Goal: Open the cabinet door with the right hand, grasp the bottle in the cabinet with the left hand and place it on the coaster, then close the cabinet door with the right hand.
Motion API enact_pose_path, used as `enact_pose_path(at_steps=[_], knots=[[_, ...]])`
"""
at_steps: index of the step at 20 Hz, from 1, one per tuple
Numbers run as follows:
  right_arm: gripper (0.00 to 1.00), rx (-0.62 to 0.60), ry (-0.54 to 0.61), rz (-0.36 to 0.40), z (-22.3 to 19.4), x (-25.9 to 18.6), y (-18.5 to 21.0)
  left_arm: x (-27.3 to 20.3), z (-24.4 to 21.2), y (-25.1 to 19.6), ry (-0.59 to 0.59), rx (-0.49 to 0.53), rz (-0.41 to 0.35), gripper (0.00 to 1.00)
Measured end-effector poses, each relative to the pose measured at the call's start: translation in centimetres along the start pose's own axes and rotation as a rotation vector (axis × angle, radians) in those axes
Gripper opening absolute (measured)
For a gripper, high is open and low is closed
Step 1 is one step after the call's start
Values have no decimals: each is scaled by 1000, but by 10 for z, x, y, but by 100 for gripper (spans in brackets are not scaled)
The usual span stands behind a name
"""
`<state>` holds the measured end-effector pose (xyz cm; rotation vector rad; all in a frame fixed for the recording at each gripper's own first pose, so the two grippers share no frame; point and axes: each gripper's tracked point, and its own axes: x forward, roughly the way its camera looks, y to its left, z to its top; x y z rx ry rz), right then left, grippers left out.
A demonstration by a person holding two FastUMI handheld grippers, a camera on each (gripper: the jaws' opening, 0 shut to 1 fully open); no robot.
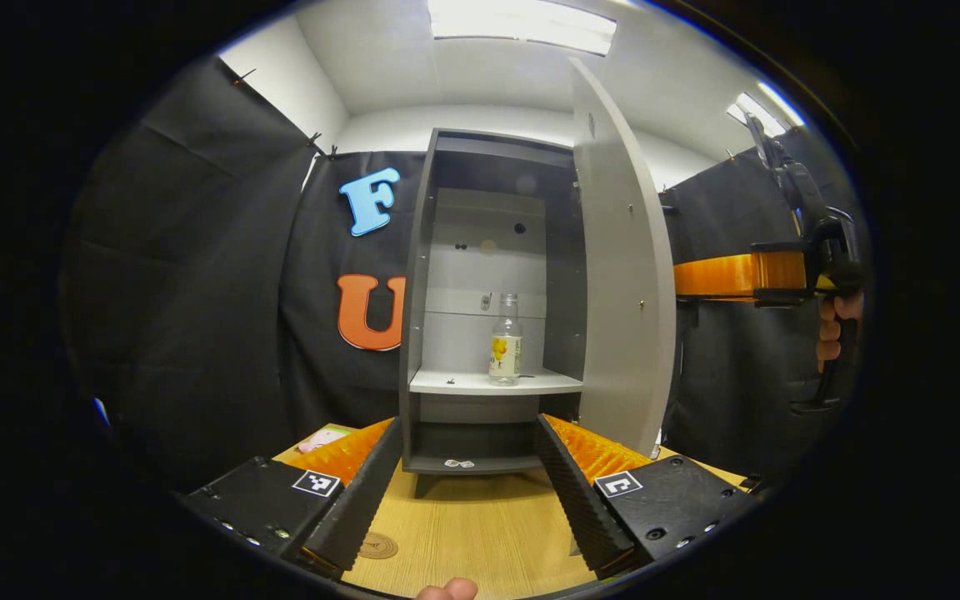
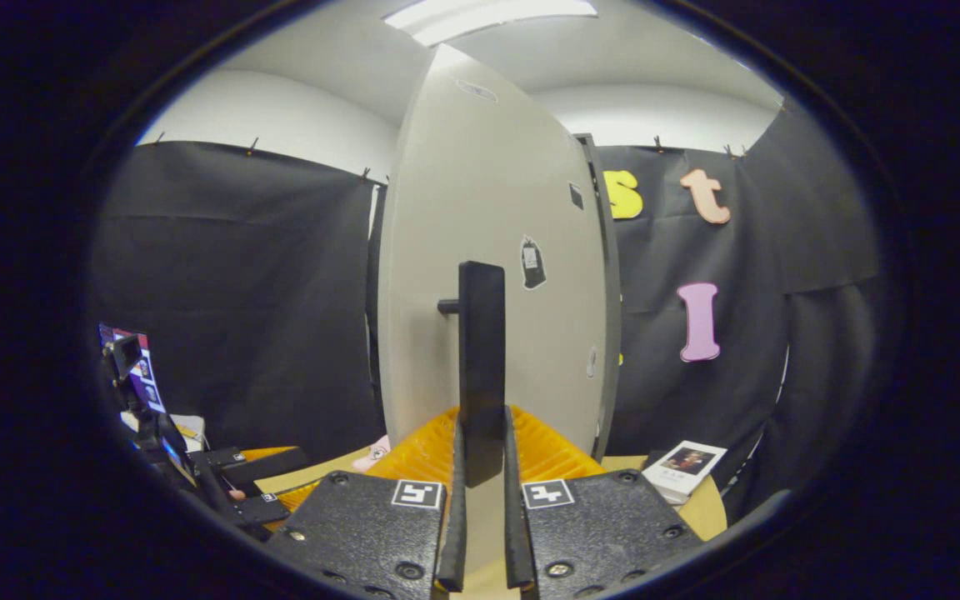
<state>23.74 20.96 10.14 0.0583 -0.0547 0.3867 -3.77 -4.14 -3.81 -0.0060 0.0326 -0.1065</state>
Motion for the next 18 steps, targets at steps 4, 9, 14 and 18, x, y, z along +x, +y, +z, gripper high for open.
enact_pose_path(at_steps=[4,9,14,18], knots=[[20,-19,-10,-72,-1,-7,-18,-3,-3,-1,9,10,-2,95],[17,-15,-21,-167,1,-19,-45,-6,-13,7,39,6,10,95],[11,-11,-22,-211,1,-25,-69,-4,-16,11,42,1,20,95],[9,-40,-17,-244,1,-30,-84,-8,-17,13,32,26,23,95]])
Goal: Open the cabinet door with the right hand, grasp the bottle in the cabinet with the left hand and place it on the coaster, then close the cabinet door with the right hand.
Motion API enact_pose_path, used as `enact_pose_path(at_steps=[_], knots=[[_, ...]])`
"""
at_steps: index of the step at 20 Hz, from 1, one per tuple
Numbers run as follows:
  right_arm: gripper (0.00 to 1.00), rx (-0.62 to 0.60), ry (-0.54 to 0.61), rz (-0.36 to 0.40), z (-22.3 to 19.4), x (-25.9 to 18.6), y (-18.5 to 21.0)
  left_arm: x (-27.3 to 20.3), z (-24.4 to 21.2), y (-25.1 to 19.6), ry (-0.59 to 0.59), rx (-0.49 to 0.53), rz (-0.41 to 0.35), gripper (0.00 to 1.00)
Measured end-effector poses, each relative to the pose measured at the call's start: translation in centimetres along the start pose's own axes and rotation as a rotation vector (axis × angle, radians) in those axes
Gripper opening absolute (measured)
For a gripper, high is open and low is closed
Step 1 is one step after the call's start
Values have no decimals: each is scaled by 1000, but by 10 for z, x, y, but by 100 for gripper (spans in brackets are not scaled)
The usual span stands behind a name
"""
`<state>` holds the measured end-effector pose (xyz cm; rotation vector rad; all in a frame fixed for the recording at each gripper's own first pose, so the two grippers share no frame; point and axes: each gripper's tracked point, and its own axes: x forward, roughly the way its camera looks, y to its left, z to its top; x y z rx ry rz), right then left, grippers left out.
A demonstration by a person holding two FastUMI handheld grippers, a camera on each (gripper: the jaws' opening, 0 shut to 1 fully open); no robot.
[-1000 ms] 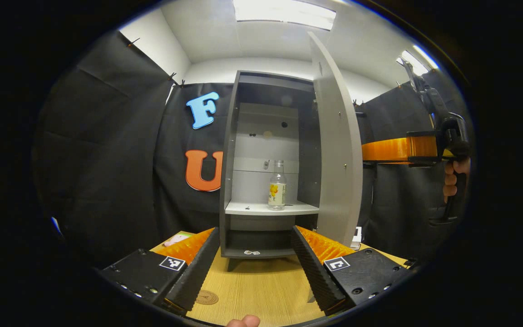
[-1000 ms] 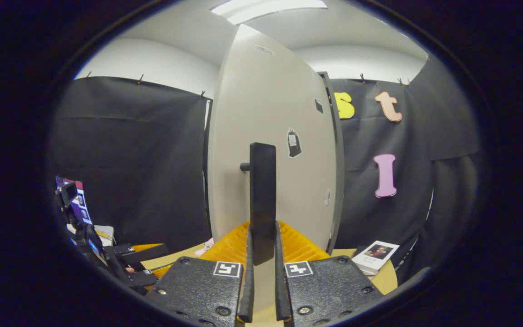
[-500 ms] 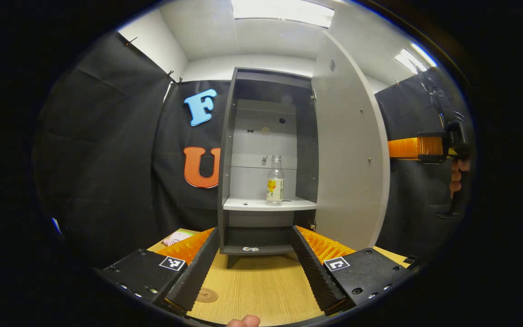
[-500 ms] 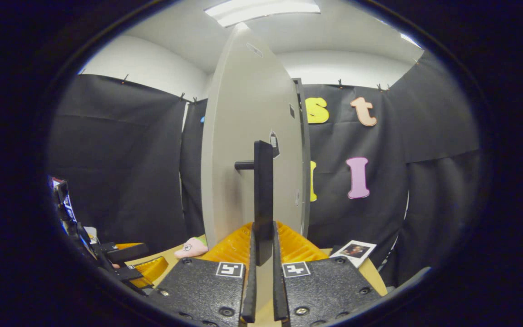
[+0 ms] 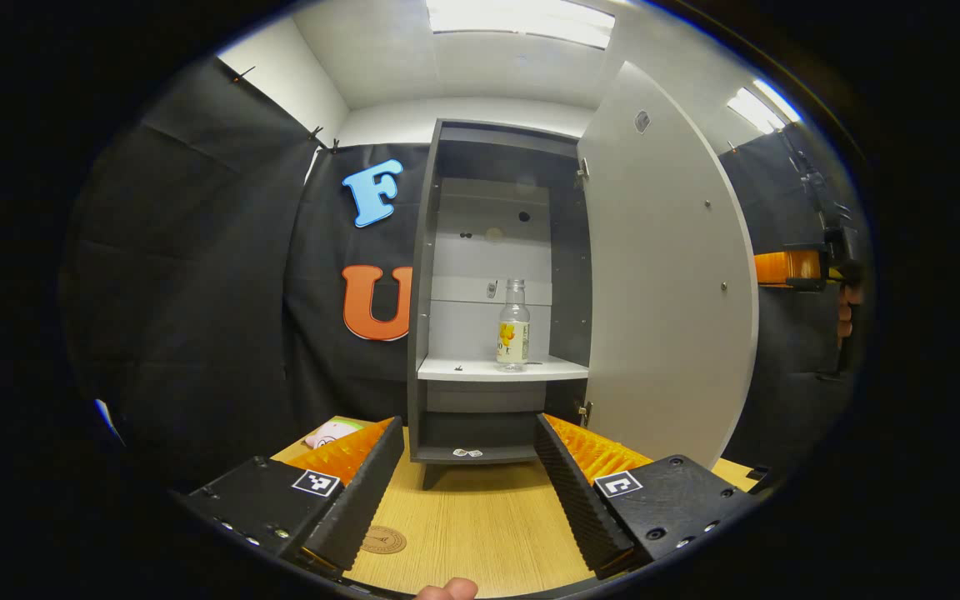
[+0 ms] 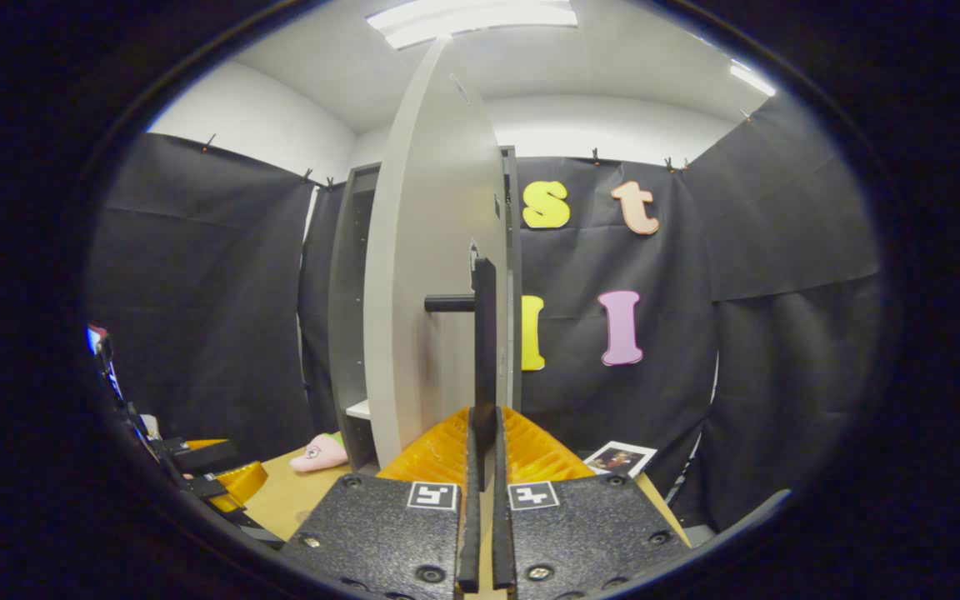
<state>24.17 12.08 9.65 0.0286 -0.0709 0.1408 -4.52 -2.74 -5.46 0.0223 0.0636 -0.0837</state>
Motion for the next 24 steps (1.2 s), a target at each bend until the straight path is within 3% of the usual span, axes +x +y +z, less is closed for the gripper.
enact_pose_path(at_steps=[9,17,20,24], knots=[[6,0,-5,-67,2,1,-33,-4,-3,-5,19,5,-4,95],[4,16,-22,-41,2,-6,-35,-3,-10,-22,44,26,-25,95],[4,43,-48,3,0,-24,-34,0,-11,-29,42,22,-25,95],[9,51,12,-11,-31,-40,-58,8,-3,-38,18,17,-23,95]])
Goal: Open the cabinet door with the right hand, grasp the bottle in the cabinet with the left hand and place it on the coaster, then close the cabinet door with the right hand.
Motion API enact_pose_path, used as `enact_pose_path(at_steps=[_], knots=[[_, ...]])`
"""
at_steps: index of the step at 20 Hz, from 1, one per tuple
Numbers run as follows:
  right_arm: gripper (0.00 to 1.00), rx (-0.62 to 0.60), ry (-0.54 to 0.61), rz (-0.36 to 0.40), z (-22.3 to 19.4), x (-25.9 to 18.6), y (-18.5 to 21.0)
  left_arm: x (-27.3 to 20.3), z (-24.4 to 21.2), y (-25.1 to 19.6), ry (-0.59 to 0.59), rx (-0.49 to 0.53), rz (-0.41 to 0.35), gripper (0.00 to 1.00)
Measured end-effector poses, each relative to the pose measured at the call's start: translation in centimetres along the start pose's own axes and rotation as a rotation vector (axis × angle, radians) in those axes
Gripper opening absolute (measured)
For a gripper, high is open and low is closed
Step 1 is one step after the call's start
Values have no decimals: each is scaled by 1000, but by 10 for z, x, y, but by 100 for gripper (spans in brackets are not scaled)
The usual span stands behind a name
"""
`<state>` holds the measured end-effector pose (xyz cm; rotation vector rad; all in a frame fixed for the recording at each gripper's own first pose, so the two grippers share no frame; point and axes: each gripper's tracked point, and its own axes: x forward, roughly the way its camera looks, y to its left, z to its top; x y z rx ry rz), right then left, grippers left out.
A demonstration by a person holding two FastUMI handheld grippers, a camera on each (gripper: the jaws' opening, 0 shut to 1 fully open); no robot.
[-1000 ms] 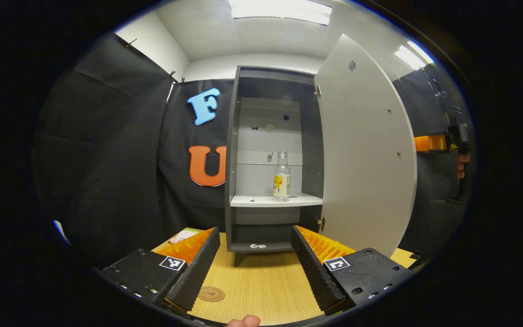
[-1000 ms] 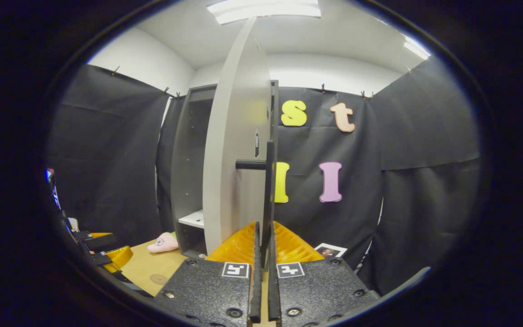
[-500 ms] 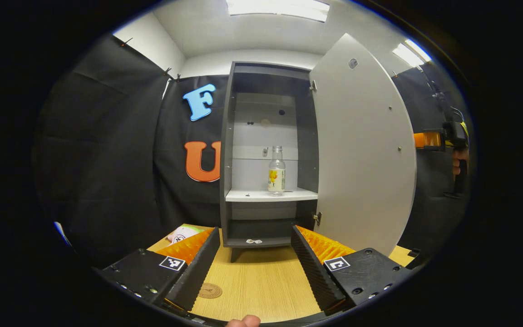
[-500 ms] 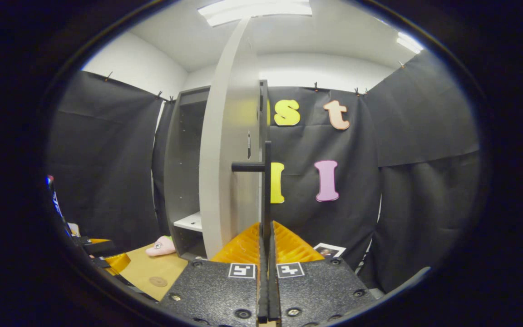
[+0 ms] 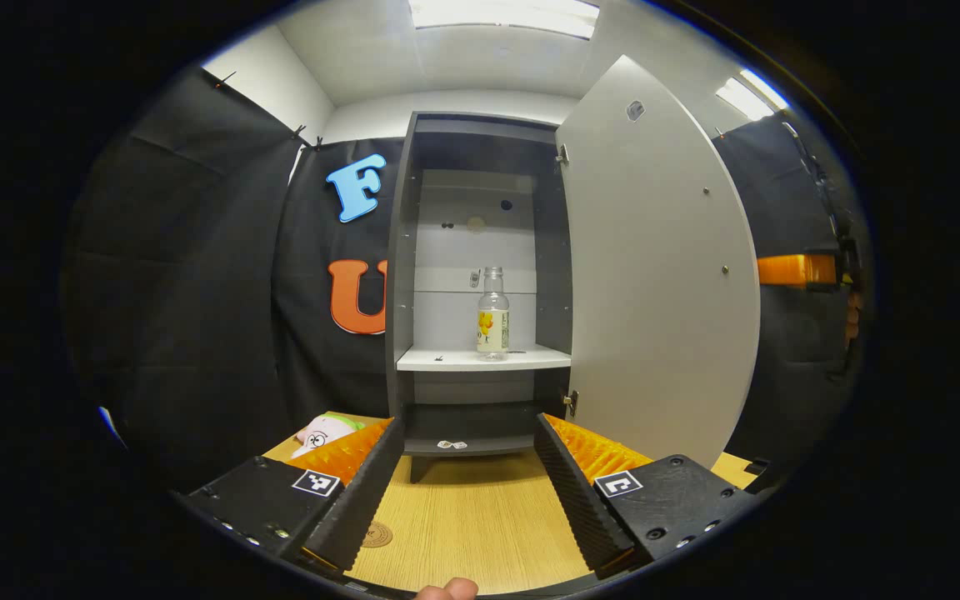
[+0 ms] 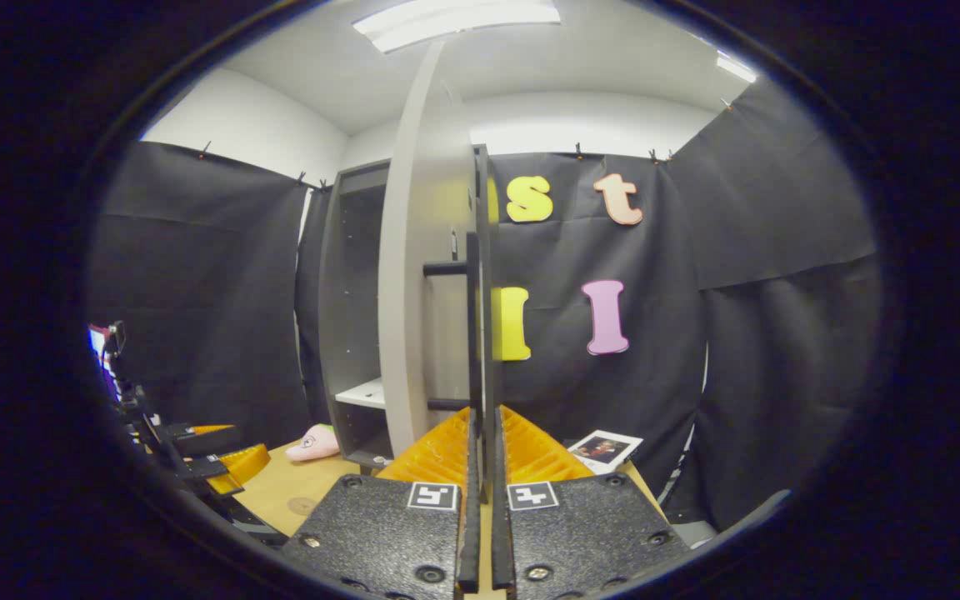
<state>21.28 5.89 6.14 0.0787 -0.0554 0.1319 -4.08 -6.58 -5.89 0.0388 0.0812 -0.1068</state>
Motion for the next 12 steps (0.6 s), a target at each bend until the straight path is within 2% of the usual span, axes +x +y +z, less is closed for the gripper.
enact_pose_path(at_steps=[5,9,10,12], knots=[[6,53,-30,-59,-3,1,-26,10,10,-12,-22,3,-13,95],[11,37,-20,-98,-10,4,-41,15,20,-22,-40,-1,-31,95],[31,28,-19,-115,-12,4,-45,17,20,-24,-35,-4,-36,95],[59,22,-17,-131,-16,3,-51,21,23,-25,-39,1,-34,95]])
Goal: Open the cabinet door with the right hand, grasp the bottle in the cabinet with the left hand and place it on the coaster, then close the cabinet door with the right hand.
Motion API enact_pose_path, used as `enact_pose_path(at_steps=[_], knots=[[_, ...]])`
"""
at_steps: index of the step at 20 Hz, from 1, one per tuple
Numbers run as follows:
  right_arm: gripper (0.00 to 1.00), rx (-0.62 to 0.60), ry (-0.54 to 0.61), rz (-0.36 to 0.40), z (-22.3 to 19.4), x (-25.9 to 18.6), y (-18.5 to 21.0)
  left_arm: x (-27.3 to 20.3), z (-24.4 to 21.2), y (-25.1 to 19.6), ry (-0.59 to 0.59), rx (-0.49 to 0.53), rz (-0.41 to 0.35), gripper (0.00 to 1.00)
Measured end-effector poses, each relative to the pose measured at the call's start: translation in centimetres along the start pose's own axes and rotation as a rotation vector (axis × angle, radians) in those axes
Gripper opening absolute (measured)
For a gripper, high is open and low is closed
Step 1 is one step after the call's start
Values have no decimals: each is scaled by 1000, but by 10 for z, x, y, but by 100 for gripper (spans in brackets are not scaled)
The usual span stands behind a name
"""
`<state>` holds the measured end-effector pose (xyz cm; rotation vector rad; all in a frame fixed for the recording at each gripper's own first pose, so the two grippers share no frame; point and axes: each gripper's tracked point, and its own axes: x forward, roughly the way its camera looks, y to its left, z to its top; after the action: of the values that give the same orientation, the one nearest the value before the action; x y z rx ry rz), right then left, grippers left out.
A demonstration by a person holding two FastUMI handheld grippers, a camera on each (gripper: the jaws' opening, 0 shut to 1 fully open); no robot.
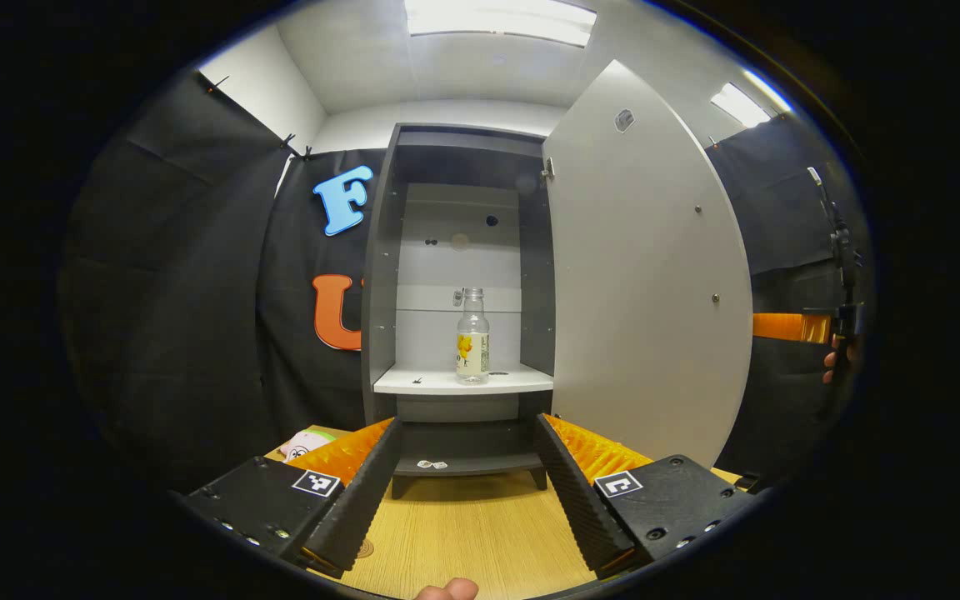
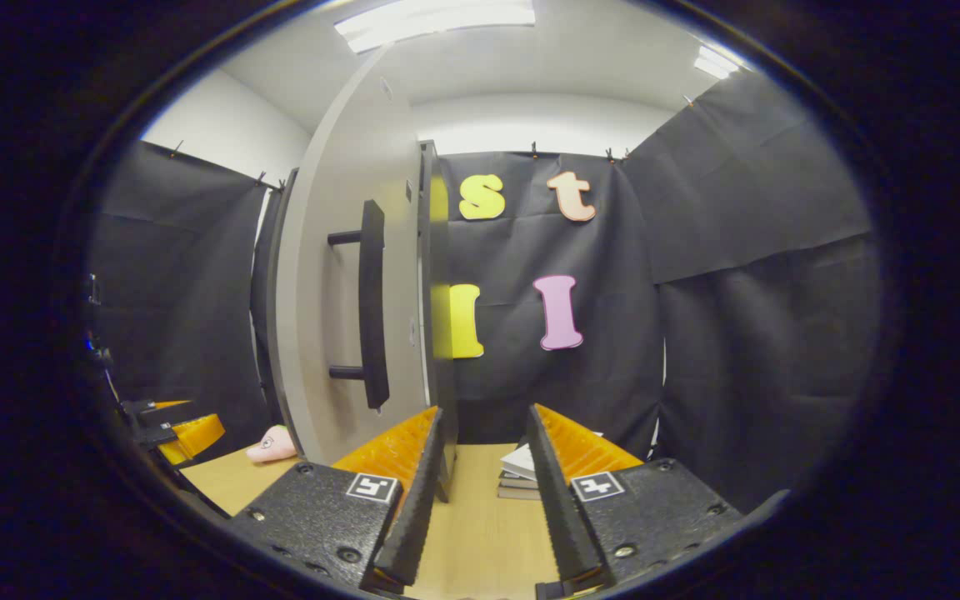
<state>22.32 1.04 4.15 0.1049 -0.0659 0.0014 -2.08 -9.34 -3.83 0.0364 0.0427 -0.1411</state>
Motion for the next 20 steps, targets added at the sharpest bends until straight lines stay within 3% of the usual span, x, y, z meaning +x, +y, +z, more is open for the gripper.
enact_pose_path(at_steps=[5,6,13,17,20], knots=[[82,71,17,-1,-8,5,-12,16,4,-1,0,11,12,95],[93,79,10,-6,-7,6,-15,20,7,-1,-6,15,13,95],[97,62,-25,23,1,4,-13,61,20,-5,-1,39,11,94],[100,81,-5,33,-1,2,-10,101,45,1,-53,73,37,94],[100,81,6,36,-2,1,-10,142,62,-5,-99,72,15,94]])
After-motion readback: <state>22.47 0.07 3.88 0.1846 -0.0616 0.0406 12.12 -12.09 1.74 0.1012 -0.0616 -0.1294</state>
